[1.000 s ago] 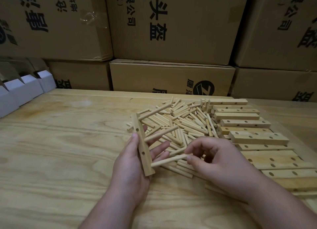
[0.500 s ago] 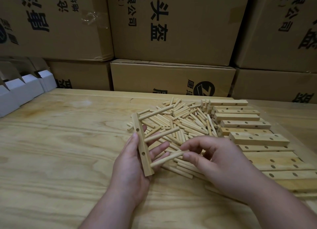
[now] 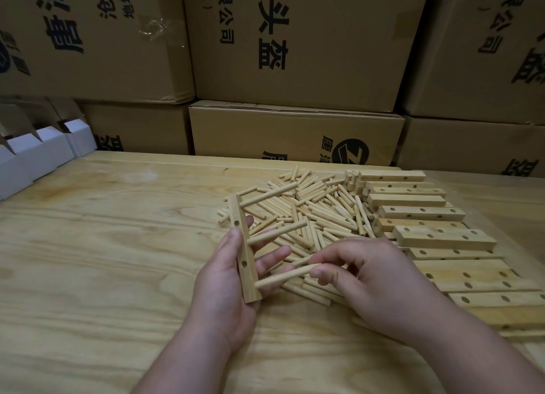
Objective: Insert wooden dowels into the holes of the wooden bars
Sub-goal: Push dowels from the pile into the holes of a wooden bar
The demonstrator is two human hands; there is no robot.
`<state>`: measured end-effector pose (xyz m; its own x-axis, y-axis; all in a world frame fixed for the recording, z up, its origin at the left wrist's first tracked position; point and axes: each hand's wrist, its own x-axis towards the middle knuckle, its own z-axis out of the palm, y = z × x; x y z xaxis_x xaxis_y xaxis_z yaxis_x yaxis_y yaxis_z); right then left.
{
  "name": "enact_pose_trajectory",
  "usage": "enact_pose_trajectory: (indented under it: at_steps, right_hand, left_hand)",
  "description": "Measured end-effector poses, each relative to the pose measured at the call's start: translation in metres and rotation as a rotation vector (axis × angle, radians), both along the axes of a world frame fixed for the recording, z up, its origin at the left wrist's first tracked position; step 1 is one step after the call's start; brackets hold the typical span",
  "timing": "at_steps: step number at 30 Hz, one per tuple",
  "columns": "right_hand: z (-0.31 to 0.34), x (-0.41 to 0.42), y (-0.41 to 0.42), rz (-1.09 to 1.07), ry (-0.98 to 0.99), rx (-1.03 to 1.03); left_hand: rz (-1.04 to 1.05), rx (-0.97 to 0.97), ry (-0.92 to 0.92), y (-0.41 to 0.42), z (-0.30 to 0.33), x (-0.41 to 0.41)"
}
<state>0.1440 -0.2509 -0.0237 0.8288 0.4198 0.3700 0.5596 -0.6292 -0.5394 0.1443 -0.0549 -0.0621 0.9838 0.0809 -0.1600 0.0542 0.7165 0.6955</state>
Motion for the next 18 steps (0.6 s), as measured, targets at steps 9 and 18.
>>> enact_pose_trajectory:
  at_steps: [9, 18]
  right_hand:
    - [-0.003, 0.001, 0.000, -0.039, 0.057, 0.031]
    - [0.001, -0.006, 0.017, 0.232, 0.522, 0.547]
  left_hand:
    - [0.016, -0.003, 0.000, -0.002, 0.002, -0.001]
    - [-0.107, -0.112, -0.067, -0.006, 0.004, -0.004]
